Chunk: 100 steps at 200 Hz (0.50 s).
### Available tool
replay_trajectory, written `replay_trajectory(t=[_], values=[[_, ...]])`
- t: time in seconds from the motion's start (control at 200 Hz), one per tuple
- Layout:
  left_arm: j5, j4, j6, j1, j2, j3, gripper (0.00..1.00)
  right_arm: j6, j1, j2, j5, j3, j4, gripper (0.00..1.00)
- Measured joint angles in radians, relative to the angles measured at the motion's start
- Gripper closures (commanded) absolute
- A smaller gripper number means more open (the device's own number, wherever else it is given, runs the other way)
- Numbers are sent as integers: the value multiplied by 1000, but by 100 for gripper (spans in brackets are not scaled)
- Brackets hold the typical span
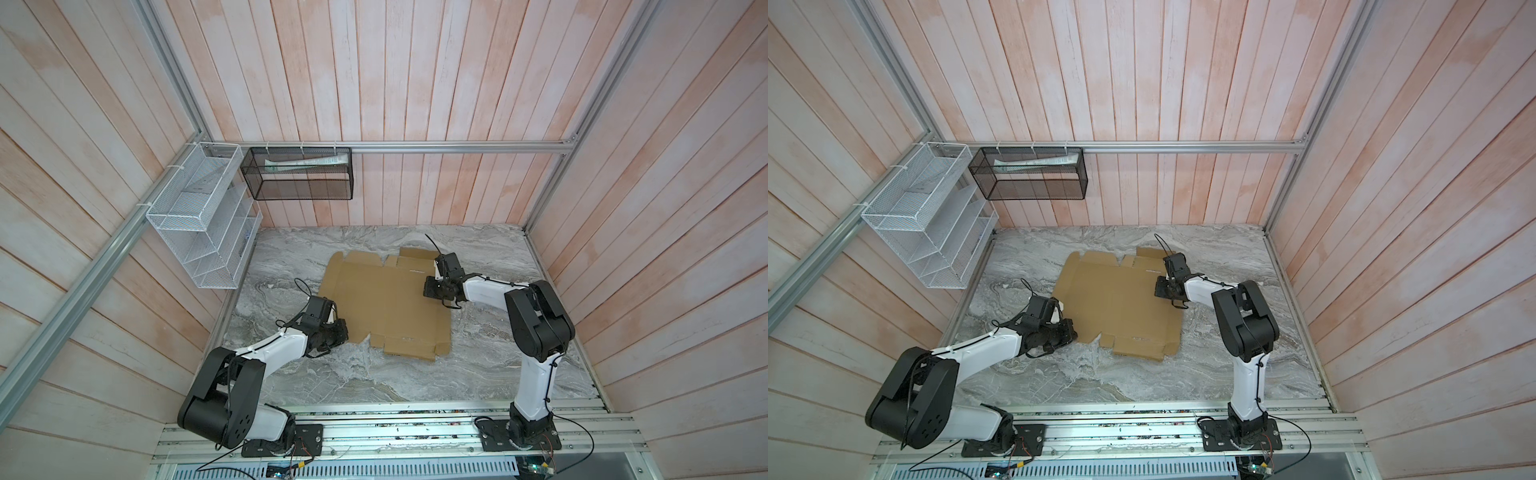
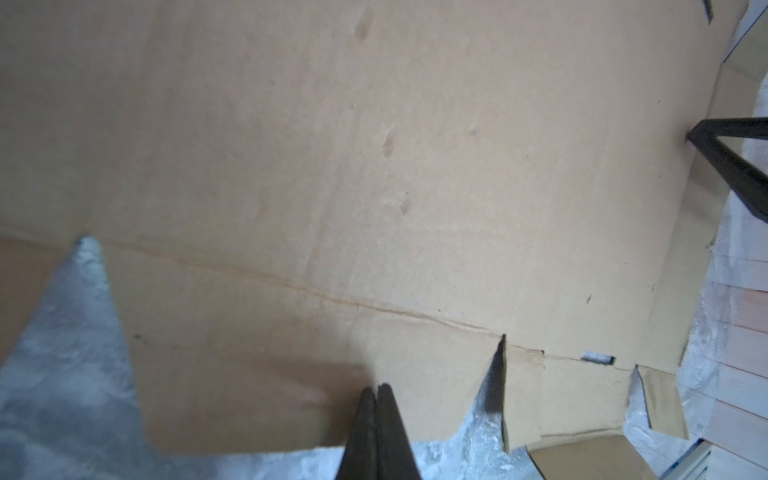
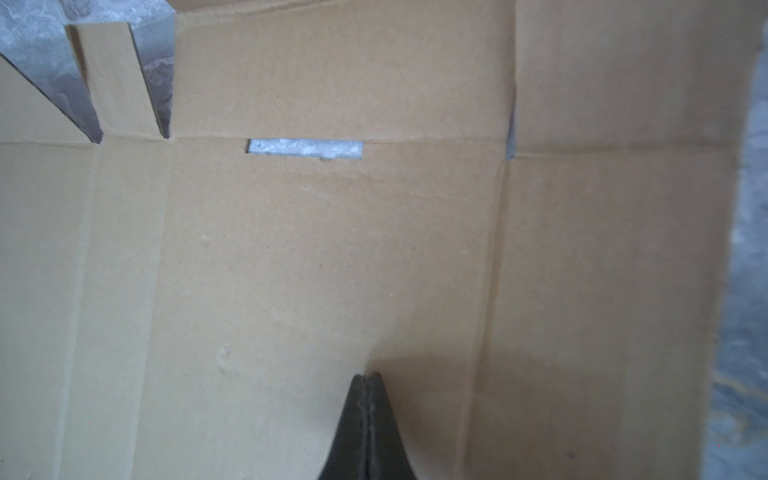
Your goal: Fold the paper box
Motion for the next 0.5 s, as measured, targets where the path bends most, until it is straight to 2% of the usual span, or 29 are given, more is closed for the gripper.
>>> replay_trajectory(t=[0.205, 0.5], values=[[-35, -67, 19, 3, -4, 94, 100, -22, 2, -22, 0, 5, -58, 93], [-76, -89, 103, 47, 109, 282, 100, -1, 92, -191, 38, -22, -138, 91]])
